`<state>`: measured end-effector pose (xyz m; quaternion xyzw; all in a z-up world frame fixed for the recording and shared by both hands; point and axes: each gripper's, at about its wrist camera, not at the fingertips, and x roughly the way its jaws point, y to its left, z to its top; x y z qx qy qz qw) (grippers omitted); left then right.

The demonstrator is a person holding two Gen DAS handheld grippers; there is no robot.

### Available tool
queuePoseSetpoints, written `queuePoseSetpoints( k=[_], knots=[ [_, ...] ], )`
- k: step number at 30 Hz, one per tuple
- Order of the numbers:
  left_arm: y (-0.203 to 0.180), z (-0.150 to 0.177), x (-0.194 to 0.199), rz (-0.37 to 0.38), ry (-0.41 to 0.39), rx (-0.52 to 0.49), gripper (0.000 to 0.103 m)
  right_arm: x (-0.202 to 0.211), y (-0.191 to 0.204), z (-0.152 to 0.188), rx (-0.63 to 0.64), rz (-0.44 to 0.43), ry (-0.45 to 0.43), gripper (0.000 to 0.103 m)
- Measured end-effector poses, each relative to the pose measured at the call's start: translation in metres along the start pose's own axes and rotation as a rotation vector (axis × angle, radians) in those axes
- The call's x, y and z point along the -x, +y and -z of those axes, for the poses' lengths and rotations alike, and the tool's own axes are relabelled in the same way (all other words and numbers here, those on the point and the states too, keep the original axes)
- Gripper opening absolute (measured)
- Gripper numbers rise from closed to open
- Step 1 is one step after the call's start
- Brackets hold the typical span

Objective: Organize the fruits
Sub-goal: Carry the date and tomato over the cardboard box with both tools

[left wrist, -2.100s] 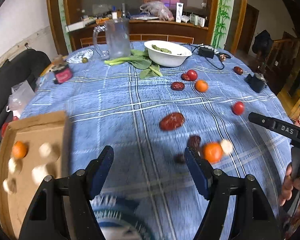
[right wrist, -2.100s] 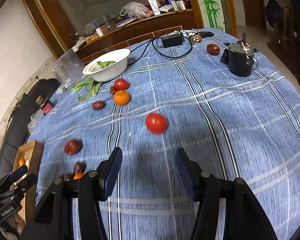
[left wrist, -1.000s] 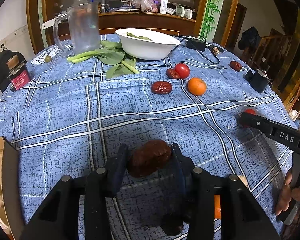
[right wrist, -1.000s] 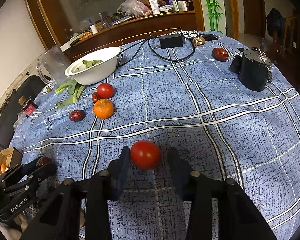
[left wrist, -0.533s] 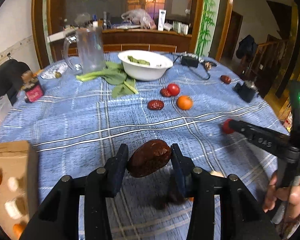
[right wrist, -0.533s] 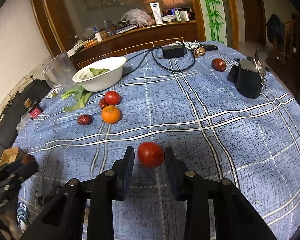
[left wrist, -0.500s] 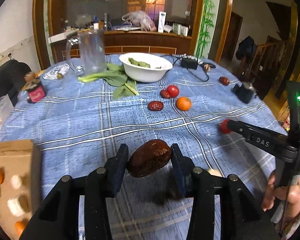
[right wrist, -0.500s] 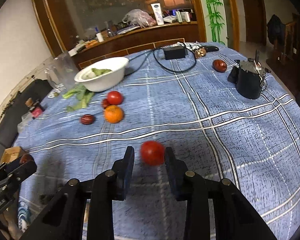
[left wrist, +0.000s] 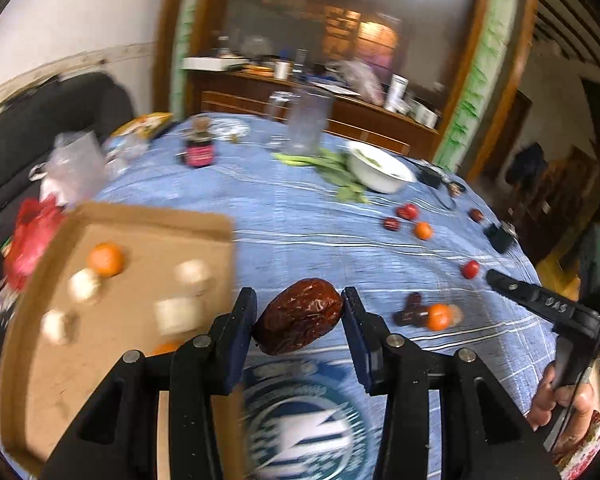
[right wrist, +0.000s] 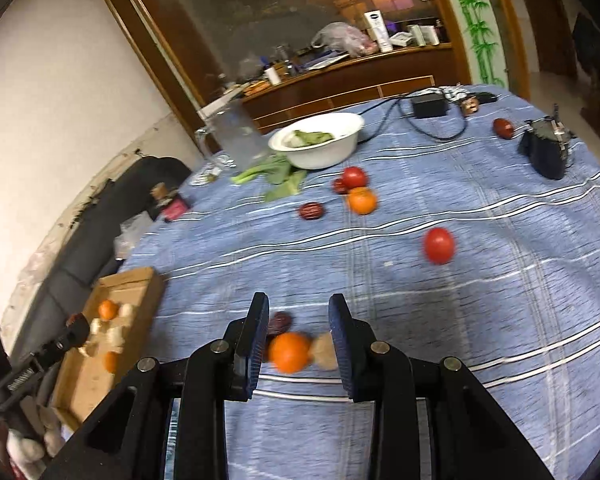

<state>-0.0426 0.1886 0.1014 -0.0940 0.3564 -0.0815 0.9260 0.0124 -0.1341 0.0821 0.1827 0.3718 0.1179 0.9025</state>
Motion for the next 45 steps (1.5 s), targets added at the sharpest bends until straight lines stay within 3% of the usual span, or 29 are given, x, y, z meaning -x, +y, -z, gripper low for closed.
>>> queuePoseSetpoints(
  k=[5, 8, 11, 16, 18, 19, 25, 31, 41, 45],
  knots=[
    [0.036, 0.011, 0.02, -0.039, -0.014, 0.048, 0.042, -0.002, -0.031, -0.024, -0.073, 0.098, -0.028, 0.034],
    [0.047, 0.017, 0.023, -0.033, -0.011, 0.072, 0.042, -0.021, -0.069, -0.039, -0.129, 0.192, 0.013, 0.043],
    [0.049, 0.019, 0.019, -0.025, -0.006, 0.083, 0.042, -0.047, -0.084, -0.046, -0.103, 0.271, 0.061, 0.043],
    [0.047, 0.018, 0.008, -0.029, 0.017, 0.075, 0.042, -0.081, -0.094, -0.044, -0.063, 0.332, 0.103, 0.043],
    [0.047, 0.019, 0.006, -0.031, 0.023, 0.074, 0.042, -0.083, -0.095, -0.046, -0.046, 0.358, 0.096, 0.039],
    [0.048, 0.019, 0.005, -0.034, 0.026, 0.075, 0.042, -0.082, -0.095, -0.046, -0.043, 0.354, 0.094, 0.03],
    [0.054, 0.023, 0.004, -0.039, 0.026, 0.097, 0.042, -0.064, -0.088, -0.034, -0.076, 0.273, 0.091, 0.03],
    [0.071, 0.026, 0.018, -0.073, 0.014, 0.115, 0.042, -0.044, -0.037, -0.023, -0.058, 0.106, 0.087, 0.031],
    [0.124, 0.02, 0.022, -0.233, 0.064, 0.081, 0.043, -0.049, 0.144, 0.022, 0.185, -0.208, 0.19, 0.031],
    [0.145, 0.024, 0.017, -0.255, 0.101, 0.106, 0.043, -0.065, 0.202, 0.05, 0.278, -0.269, 0.255, 0.032]
  ],
)
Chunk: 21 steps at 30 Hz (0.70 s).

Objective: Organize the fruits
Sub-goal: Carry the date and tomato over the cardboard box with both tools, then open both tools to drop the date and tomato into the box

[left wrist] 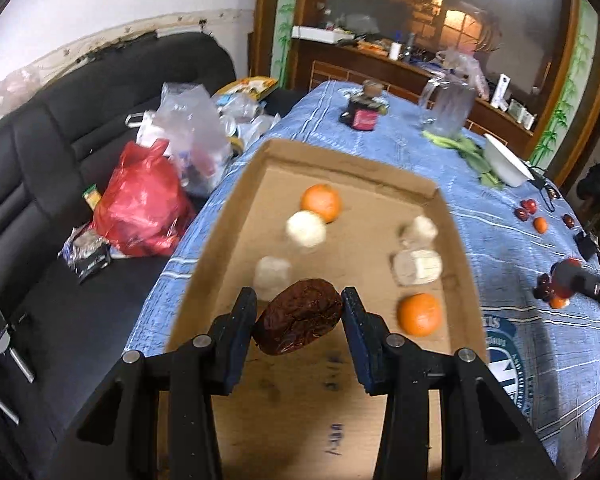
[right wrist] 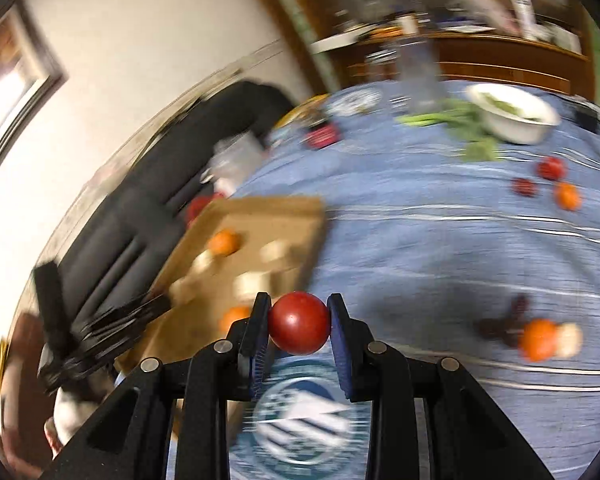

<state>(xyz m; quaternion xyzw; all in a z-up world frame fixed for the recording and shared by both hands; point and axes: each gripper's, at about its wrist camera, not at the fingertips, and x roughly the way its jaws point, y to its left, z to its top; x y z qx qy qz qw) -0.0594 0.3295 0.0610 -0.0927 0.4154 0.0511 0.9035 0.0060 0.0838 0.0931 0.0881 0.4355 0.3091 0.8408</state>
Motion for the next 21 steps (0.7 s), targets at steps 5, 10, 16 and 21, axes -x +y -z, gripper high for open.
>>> queuePoseSetpoints(
  k=[5, 10, 16, 21],
  knots=[
    [0.003, 0.002, -0.017, -0.003, 0.047, -0.014, 0.043, -0.052, 0.045, 0.017, 0.082, -0.008, 0.104, 0.032],
    [0.006, 0.001, -0.025, -0.009, 0.063, -0.017, 0.043, -0.082, 0.059, 0.027, 0.138, 0.037, 0.143, 0.032],
    [0.013, 0.0, -0.024, 0.002, 0.058, 0.018, 0.043, -0.093, 0.07, 0.032, 0.198, 0.084, 0.135, 0.033],
    [0.021, 0.001, -0.01, 0.024, 0.027, 0.058, 0.047, -0.092, 0.074, 0.035, 0.229, 0.111, 0.126, 0.034]
  ],
)
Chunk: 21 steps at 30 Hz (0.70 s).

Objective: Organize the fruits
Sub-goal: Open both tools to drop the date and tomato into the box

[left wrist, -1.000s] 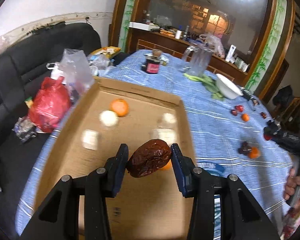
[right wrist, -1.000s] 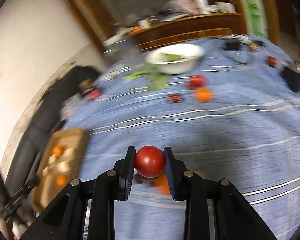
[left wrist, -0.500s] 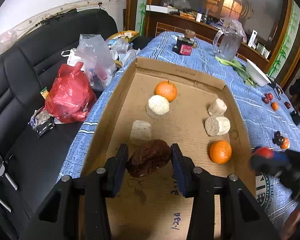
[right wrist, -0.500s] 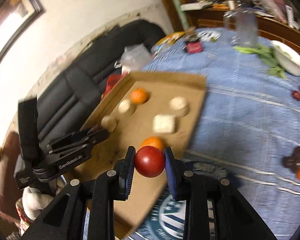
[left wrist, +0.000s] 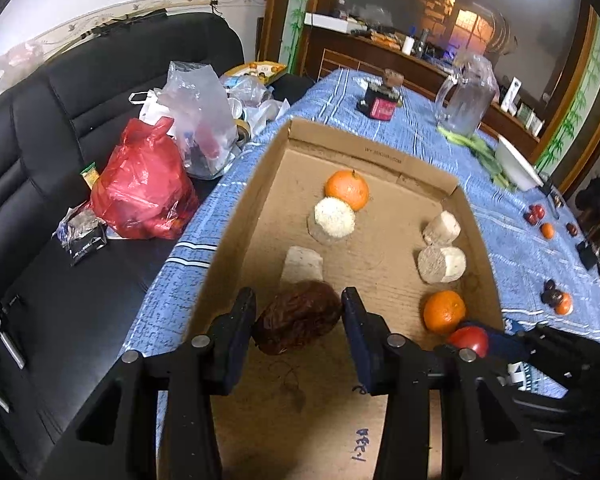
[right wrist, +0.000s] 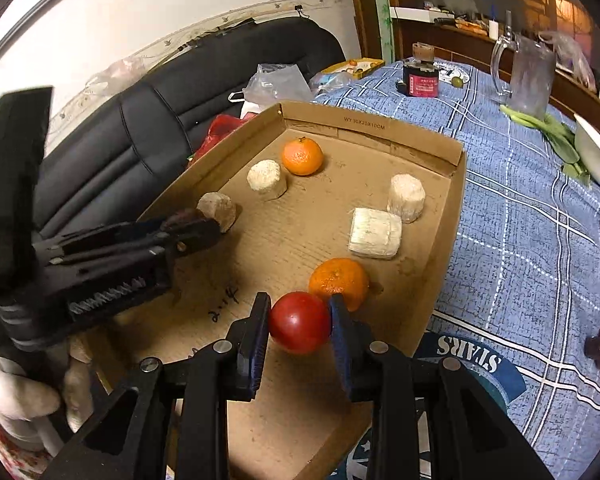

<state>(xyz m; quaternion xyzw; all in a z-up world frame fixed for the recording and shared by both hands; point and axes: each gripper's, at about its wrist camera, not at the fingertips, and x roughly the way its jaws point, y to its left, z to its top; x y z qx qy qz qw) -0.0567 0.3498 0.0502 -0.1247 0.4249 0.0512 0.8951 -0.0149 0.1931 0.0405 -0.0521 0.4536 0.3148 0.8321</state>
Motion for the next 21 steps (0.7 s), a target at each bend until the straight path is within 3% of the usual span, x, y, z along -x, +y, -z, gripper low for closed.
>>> queuePoseSetpoints(
  k=[2, 8, 13, 16, 21],
  knots=[
    [0.003, 0.0, 0.009, 0.004, -0.023, 0.018, 0.055, 0.0, 0.001, 0.0, -0.006, -0.004, -0.002, 0.036],
    [0.008, 0.003, 0.034, 0.002, -0.077, 0.054, 0.057, 0.019, 0.006, 0.006, -0.004, -0.022, -0.046, 0.048],
    [0.003, 0.008, 0.053, -0.018, -0.113, 0.053, 0.064, 0.045, 0.005, 0.015, 0.0, -0.012, -0.108, 0.051],
    [-0.007, 0.012, 0.062, -0.031, -0.131, 0.035, 0.067, 0.061, -0.007, 0.023, -0.041, 0.0, -0.139, 0.059],
    [-0.028, 0.018, 0.076, -0.059, -0.163, 0.014, 0.079, 0.085, -0.038, 0.038, -0.15, 0.026, -0.175, 0.06]
  ],
)
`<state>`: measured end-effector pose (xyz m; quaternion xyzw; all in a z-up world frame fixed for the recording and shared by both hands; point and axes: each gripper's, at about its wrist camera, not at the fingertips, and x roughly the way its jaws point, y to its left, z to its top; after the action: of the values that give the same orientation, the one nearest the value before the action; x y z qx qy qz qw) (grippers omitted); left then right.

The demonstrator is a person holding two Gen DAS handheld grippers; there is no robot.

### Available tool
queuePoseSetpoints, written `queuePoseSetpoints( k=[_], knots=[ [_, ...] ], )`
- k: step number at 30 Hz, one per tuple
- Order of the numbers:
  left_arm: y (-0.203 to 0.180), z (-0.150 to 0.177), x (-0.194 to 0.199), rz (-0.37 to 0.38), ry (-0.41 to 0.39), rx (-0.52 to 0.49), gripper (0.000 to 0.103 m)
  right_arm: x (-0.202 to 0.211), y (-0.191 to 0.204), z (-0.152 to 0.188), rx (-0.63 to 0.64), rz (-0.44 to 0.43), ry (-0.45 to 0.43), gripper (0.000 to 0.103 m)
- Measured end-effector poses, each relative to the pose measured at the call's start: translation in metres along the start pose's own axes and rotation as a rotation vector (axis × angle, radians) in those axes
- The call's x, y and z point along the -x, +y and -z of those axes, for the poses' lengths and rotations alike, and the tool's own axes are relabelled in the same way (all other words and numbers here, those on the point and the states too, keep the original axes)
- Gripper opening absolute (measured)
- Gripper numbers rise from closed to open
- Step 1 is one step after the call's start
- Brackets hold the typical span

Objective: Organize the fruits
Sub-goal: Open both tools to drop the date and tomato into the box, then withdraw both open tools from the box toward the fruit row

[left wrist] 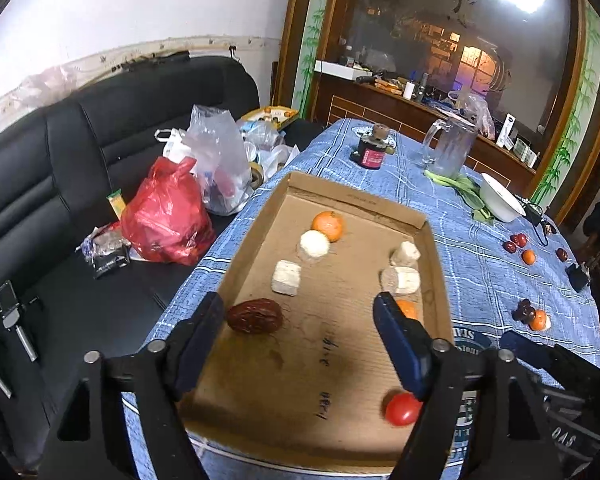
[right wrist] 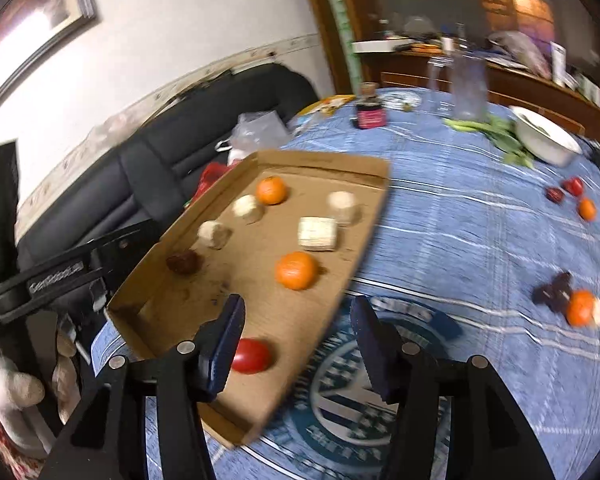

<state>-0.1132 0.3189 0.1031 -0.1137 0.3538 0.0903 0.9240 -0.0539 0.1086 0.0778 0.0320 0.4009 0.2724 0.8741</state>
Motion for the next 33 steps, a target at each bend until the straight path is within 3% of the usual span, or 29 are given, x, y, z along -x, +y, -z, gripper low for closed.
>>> queuePoseSetpoints(
  k=[8, 17, 23, 33],
  knots=[
    [-0.048, 0.013, 0.019, 0.029, -0.028, -0.086, 0.083, 0.034, -0.05, 0.012, -0.13, 0.057, -0.056, 0.065],
    [-0.1, 0.03, 0.036, -0.033, -0.098, -0.206, 0.083, 0.053, -0.078, 0.029, -0.193, 0.089, -0.077, 0.065],
    [-0.115, 0.037, 0.041, -0.082, -0.135, -0.248, 0.083, 0.06, -0.084, 0.033, -0.198, 0.102, -0.093, 0.065],
    [-0.122, 0.042, 0.045, -0.086, -0.147, -0.277, 0.083, 0.063, -0.087, 0.037, -0.205, 0.105, -0.094, 0.065]
  ],
)
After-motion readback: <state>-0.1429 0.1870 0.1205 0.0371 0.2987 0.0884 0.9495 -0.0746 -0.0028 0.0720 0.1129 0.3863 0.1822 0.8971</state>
